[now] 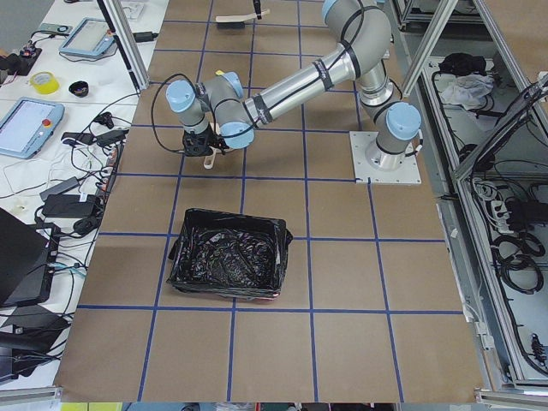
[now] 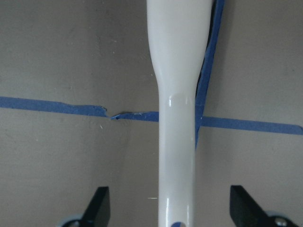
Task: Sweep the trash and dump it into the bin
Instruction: 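Grasp the white dustpan handle with the left gripper while the right grasps the brush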
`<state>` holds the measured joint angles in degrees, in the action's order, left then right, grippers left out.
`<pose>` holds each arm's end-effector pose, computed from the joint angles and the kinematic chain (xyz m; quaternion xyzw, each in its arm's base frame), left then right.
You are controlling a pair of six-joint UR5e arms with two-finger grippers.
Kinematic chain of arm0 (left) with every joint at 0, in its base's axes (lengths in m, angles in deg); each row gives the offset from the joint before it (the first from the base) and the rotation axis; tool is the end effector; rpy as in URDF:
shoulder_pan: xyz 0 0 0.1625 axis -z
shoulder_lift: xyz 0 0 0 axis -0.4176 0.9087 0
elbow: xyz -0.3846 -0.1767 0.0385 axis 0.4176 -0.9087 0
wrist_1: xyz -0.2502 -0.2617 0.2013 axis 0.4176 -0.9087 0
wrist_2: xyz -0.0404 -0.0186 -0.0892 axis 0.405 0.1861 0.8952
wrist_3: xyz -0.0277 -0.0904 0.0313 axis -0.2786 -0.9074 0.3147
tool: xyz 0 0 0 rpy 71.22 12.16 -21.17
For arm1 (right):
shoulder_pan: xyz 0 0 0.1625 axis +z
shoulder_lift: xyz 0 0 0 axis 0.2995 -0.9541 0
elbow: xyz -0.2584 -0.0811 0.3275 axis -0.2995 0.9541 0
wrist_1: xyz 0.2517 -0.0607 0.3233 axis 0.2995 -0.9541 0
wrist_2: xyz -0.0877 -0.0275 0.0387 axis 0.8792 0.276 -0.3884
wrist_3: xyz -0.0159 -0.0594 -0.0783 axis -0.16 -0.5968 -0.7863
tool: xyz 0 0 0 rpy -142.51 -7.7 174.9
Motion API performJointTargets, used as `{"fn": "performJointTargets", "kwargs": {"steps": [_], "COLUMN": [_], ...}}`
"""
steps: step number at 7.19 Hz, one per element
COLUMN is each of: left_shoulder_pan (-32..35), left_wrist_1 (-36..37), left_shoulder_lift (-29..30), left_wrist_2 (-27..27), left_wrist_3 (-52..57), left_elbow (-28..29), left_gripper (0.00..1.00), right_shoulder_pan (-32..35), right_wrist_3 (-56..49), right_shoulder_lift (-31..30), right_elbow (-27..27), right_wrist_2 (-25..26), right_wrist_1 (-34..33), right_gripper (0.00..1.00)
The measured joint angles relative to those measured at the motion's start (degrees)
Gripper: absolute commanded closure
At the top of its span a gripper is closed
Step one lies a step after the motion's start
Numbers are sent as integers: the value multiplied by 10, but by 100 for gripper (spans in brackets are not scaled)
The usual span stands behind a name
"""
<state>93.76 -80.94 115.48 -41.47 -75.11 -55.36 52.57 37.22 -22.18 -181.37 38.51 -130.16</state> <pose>0.1072 -0.6716 0.2702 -0.7030 0.7068 0.0785 0.0002 -0.0703 -0.5469 0.2357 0.0586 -0.9949 -0.0737 0.0355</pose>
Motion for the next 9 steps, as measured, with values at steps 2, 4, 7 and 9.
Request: {"fn": "performJointTargets", "kwargs": {"steps": [2, 4, 7, 9], "left_shoulder_pan": [0, 1, 3, 3], "left_wrist_1": [43, 56, 61, 63], "left_shoulder_lift": [5, 7, 8, 8], "left_wrist_2": [2, 4, 6, 11], "left_wrist_3": [8, 10, 10, 14], "left_elbow": [-1, -4, -22, -28], "left_gripper": [9, 9, 24, 33], "right_shoulder_pan": [-3, -3, -3, -3], "right_wrist_3": [0, 2, 6, 7], "right_shoulder_lift": [1, 7, 8, 8], "right_elbow": [-7, -8, -9, -9], "right_wrist_2": [-2, -3, -6, -12], "right_wrist_1": [-6, -22, -37, -39], "right_gripper": [15, 14, 31, 38]}}
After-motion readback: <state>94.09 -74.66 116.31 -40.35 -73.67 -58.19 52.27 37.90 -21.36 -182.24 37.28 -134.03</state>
